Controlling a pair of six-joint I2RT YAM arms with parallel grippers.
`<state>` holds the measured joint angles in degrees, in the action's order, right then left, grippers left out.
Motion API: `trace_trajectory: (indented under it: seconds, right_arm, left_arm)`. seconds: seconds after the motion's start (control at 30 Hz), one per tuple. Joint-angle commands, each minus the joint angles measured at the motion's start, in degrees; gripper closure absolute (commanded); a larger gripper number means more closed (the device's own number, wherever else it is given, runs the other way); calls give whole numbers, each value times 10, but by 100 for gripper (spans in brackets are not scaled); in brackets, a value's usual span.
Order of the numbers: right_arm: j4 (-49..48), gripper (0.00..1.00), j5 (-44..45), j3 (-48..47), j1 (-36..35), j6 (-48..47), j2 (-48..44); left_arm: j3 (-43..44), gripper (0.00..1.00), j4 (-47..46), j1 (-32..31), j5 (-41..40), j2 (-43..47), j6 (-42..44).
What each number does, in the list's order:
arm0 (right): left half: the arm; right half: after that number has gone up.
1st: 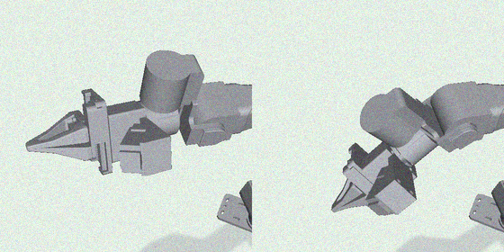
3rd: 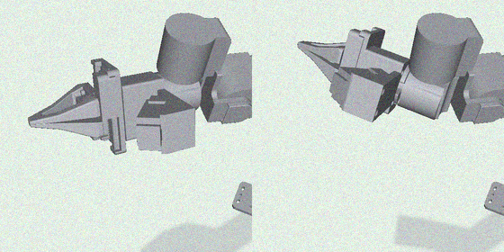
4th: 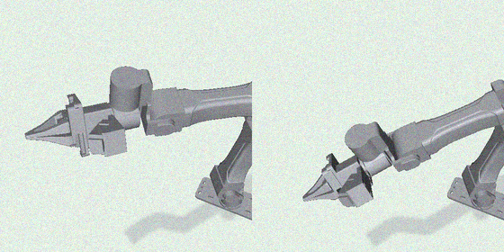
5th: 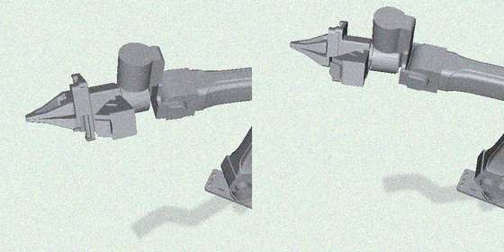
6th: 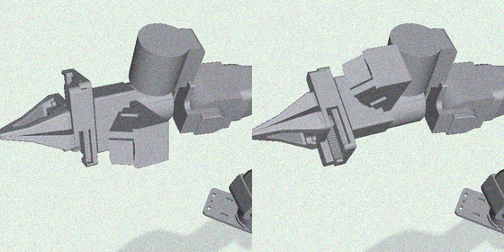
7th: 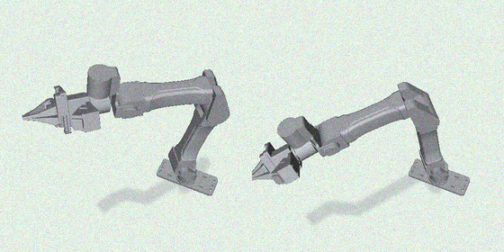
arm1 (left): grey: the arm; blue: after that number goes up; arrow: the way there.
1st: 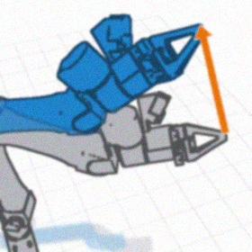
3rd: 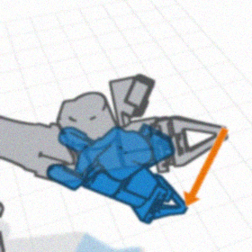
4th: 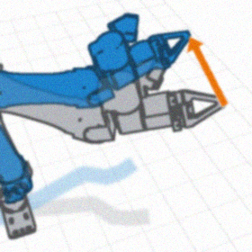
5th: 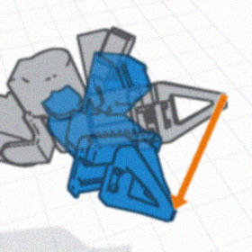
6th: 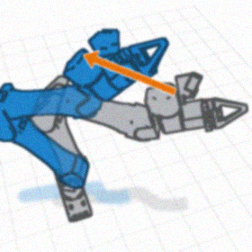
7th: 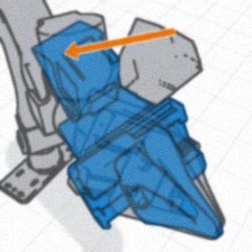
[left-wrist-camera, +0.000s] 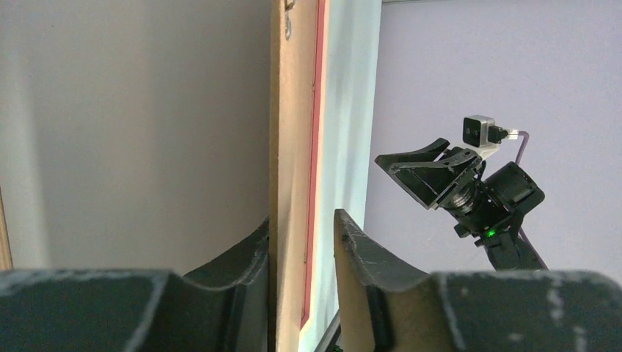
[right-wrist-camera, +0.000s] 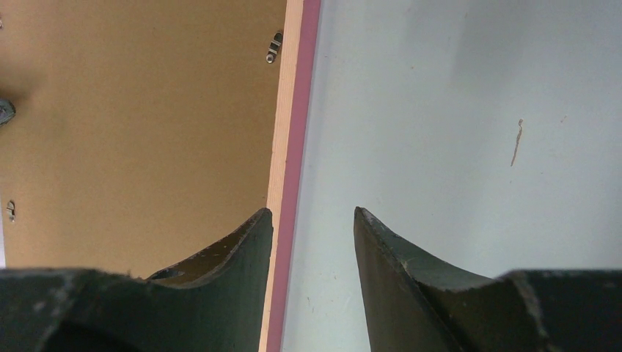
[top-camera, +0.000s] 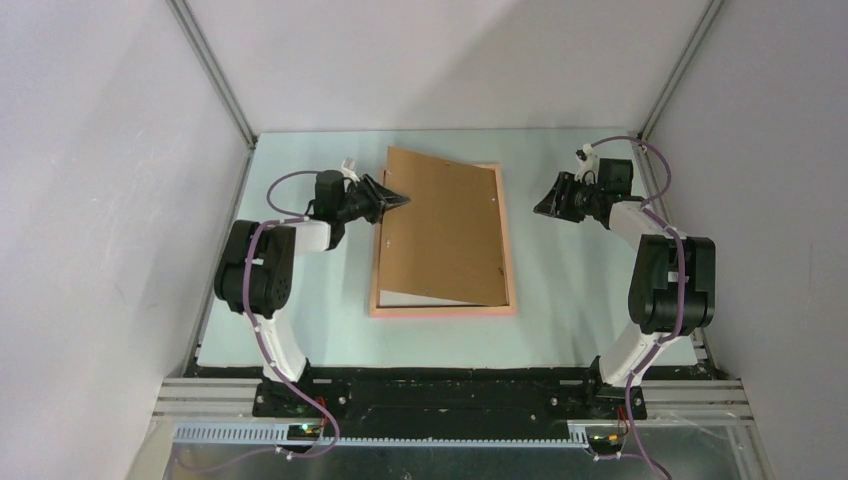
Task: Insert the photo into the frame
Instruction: Place the photo frame item in the photo frame.
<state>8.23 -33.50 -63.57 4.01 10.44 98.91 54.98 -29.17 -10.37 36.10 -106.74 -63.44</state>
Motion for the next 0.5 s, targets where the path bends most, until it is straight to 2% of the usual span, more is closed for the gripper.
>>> trace_trajectory:
  seconds: [0.0, 0.13, 0.3, 0.47]
  right_arm:
    - [-14, 51, -4, 1, 0, -8, 2]
    - [-13, 51, -3, 0, 0, -9, 2]
    - [-13, 51, -6, 0, 0, -9, 1]
    - [-12, 51, -6, 1, 1, -9, 0]
  left_arm:
    - [3, 64, -7, -4, -9, 30, 21]
    - [0, 60, 9, -4, -17, 38, 30]
    - [-5, 48, 27, -4, -31, 46, 44]
    - [0, 41, 50, -4, -37, 45, 57]
